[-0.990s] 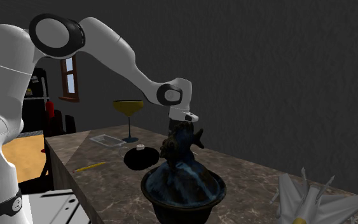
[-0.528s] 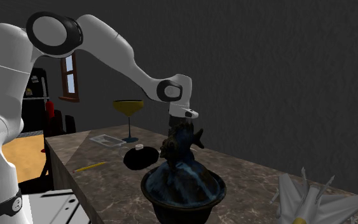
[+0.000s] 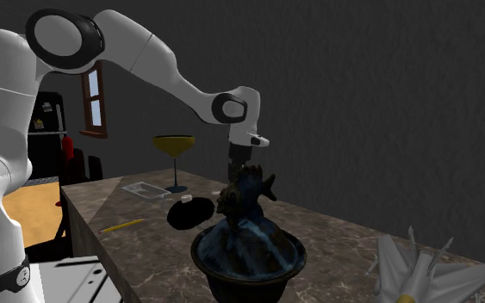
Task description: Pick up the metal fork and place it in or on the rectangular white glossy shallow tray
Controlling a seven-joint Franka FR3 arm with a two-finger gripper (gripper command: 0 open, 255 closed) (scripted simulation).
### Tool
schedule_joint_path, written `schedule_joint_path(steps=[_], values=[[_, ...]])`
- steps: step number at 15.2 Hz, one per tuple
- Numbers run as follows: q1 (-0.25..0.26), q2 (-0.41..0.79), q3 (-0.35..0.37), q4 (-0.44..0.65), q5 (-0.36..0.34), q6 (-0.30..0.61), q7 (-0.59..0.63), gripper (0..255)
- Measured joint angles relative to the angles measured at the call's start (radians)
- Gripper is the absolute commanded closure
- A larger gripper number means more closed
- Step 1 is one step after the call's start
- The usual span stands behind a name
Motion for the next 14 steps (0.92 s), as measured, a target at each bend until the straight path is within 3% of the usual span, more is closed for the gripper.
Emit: schedule_joint_path(steps=[8, 14], values=[[-0.001, -0.034, 0.003, 0.056, 0.008, -0.090, -0.002, 255], [0.047, -0.134, 0.045, -0.084, 0.035, -0.045, 0.079, 255]])
